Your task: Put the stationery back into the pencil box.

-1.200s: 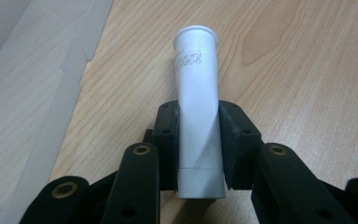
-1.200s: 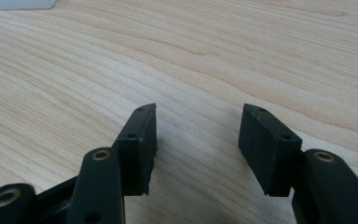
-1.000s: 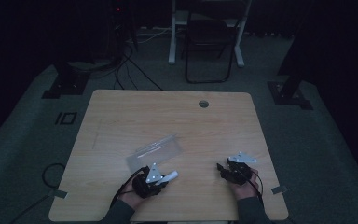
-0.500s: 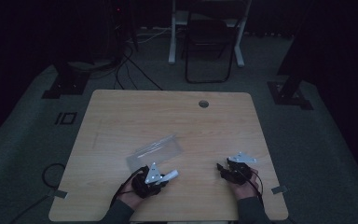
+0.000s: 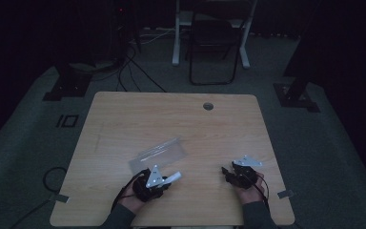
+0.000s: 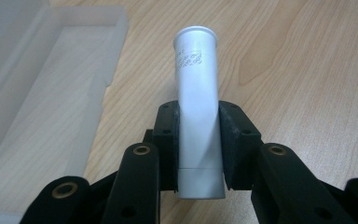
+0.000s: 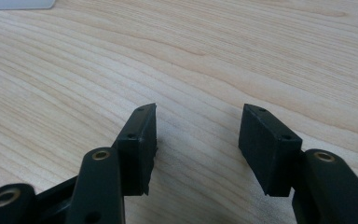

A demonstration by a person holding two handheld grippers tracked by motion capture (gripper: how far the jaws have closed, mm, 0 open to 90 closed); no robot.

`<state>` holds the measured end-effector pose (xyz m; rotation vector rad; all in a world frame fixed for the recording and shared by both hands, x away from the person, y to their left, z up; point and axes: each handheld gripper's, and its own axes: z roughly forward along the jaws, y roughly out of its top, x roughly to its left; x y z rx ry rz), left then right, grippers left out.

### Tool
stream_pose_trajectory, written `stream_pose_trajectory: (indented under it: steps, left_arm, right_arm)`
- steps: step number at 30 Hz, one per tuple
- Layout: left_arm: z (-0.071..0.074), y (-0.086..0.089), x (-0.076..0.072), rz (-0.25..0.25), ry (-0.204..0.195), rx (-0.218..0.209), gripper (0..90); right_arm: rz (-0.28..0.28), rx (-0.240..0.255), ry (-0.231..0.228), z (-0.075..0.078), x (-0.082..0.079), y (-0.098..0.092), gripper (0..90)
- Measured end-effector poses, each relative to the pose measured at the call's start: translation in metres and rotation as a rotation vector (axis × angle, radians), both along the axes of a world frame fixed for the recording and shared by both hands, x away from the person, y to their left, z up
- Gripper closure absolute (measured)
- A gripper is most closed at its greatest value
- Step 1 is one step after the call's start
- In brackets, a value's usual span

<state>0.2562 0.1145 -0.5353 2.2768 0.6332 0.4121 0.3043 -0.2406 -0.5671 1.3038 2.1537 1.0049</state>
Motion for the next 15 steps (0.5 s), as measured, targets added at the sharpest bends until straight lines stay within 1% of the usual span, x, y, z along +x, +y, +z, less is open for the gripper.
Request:
stream_pose_trajectory:
  steps: [9,15]
  left_arm:
    - [0.0045,0.0034,0.0002,0.007,-0.015,-0.003,70.7]
    - [0.0091,0.0067,0.0013,0.017,-0.032,-0.005,70.8]
  right_arm:
    - [0.001,-0.001,0.0,0.0,0.0,0.0,46.4]
    - [0.002,-0.002,0.0,0.0,0.0,0.0001,46.0]
